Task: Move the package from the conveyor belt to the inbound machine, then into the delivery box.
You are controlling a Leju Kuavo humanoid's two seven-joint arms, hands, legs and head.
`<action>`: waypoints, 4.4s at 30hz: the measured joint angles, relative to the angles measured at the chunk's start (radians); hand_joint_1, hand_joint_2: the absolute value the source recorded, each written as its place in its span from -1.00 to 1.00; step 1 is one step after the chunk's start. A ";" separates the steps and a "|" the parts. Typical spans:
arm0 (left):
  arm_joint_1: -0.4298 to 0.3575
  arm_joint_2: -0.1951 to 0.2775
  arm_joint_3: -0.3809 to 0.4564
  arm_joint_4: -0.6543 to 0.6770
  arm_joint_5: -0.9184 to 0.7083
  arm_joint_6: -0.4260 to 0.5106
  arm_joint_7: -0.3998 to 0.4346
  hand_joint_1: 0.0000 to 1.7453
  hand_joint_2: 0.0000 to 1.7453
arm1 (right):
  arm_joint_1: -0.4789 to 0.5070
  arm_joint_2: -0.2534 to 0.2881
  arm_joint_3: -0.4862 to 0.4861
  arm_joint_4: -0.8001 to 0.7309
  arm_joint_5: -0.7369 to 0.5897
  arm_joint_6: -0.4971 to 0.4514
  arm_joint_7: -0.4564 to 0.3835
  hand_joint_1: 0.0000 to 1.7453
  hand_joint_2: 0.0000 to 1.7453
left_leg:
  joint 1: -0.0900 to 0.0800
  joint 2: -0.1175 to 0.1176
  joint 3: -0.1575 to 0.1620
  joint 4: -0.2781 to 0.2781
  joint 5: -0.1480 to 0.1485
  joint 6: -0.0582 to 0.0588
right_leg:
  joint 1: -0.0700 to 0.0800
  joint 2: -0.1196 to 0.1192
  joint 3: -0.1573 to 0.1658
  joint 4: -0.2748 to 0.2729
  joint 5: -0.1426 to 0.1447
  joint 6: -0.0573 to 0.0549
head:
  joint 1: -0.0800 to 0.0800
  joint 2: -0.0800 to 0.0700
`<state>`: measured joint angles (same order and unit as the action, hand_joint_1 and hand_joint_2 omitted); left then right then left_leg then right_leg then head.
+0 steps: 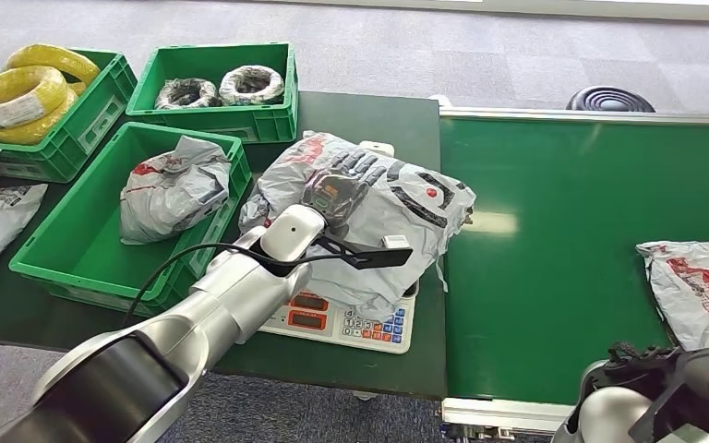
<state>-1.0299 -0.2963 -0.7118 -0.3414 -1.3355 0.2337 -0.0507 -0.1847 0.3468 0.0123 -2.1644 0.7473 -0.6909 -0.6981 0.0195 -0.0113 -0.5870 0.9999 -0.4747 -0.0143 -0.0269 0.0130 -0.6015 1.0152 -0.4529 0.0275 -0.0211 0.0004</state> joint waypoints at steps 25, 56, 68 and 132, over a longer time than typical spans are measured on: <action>-0.001 -0.033 -0.143 0.017 -0.221 -0.131 -0.093 0.74 1.00 | -0.053 0.000 0.062 -0.043 -0.025 0.002 0.000 -1.00 -1.00 | 0.000 0.000 0.000 0.000 0.000 0.000 | 0.000 0.000 0.001 0.000 0.000 0.000 | 0.000 0.000; -0.002 -0.040 -0.145 0.018 -0.179 -0.119 -0.133 1.00 1.00 | -0.037 0.000 0.037 -0.043 -0.055 0.002 0.000 -1.00 -1.00 | 0.000 0.000 0.000 0.000 0.000 0.000 | 0.000 0.000 0.001 0.000 0.000 0.000 | 0.000 0.000; -0.036 -0.019 0.108 -0.059 0.234 0.170 -0.174 1.00 1.00 | -0.018 0.000 0.031 -0.039 -0.097 0.002 0.006 -1.00 -1.00 | 0.000 0.000 0.000 0.000 0.000 0.000 | 0.000 0.000 0.001 0.000 0.000 0.000 | 0.000 0.000; -0.021 0.133 1.619 -0.488 -0.065 0.457 -0.340 -1.00 -1.00 | -0.014 0.000 0.019 0.048 -0.151 0.002 0.005 -1.00 -1.00 | 0.001 0.001 0.001 -0.001 0.001 -0.001 | 0.001 0.001 0.000 0.002 0.000 0.000 | 0.000 0.000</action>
<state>-1.0512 -0.1629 0.9074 -0.8299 -1.4001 0.6909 -0.3903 -0.1984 0.3471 0.0318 -2.1160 0.5966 -0.6893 -0.6928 0.0205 -0.0107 -0.5858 0.9994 -0.4741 -0.0152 -0.0258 0.0142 -0.6011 1.0168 -0.4531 0.0272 -0.0208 0.0004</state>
